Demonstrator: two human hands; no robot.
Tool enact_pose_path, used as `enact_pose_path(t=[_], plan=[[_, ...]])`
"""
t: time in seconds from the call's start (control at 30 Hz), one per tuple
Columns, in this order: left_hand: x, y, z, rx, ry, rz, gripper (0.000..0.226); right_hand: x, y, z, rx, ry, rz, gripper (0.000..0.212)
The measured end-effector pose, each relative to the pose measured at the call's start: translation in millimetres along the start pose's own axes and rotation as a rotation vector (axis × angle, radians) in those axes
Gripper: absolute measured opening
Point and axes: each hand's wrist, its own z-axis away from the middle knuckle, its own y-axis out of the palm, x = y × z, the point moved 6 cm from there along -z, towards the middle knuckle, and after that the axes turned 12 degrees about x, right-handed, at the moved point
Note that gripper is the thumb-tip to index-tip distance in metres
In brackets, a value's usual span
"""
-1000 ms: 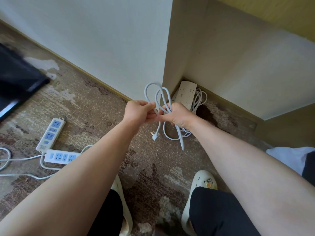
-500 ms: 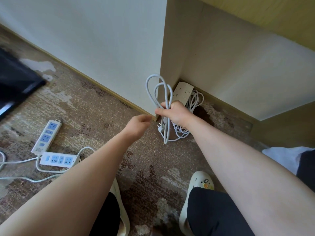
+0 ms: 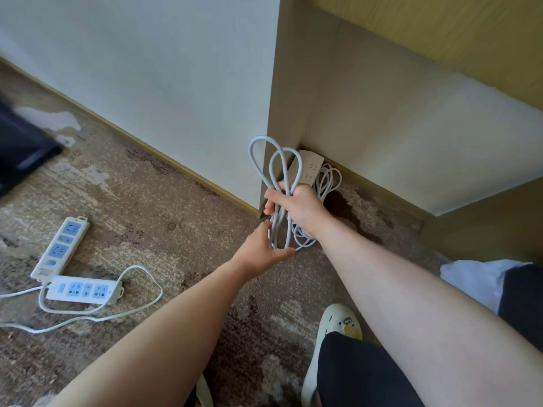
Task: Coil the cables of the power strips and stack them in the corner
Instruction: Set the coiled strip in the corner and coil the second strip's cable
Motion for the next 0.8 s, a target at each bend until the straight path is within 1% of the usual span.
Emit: enact_pose_path(t=[0.1, 0.17, 0.2, 0.3, 0.37, 0.43, 0.57, 0.6, 0.7, 0.8], plan=[[0, -1, -4, -0.11, 0.035, -0.022, 0.077, -9, 0, -2, -0.041, -0.002, -0.108, 0.019], [-4, -4, -8, -0.129, 0.094, -0.069, 0.078, -13, 1, -5, -0.044, 0.0, -0.136, 0.021], [-4, -5, -10, -0.119, 0.107, -0.118, 0.071, -16, 0, -7, -0.04, 0.006, -0.145, 0.021], [-2, -10, -19, -0.065, 0.133, -0.295, 0.036, -30, -7, -11, -0.04, 0.038, -0.18, 0.023], [1, -14, -23, -0.069, 0.144, -0.259, 0.019, -43, -13, -11, -0.101, 0.065, -0.3, 0.022], [4, -16, -28, -0.102, 0.119, -0.177, 0.022, -53, -18, -16, -0.16, 0.077, -0.324, 0.023], [1, -7, -37, -0.144, 0.109, -0.112, 0.026, -52, -32, -27, -0.219, 0.117, -0.116, 0.028], [0, -7, -39, -0.164, 0.097, -0.1, 0.026, -52, -34, -27, -0.227, 0.144, -0.078, 0.027], [-6, -4, -49, -0.185, 0.081, -0.121, 0.024, -63, -31, -22, -0.223, 0.25, 0.023, 0.012], [-8, 4, -64, -0.14, 0.059, -0.16, 0.024, -82, -30, -21, -0.333, 0.275, -0.003, 0.007]])
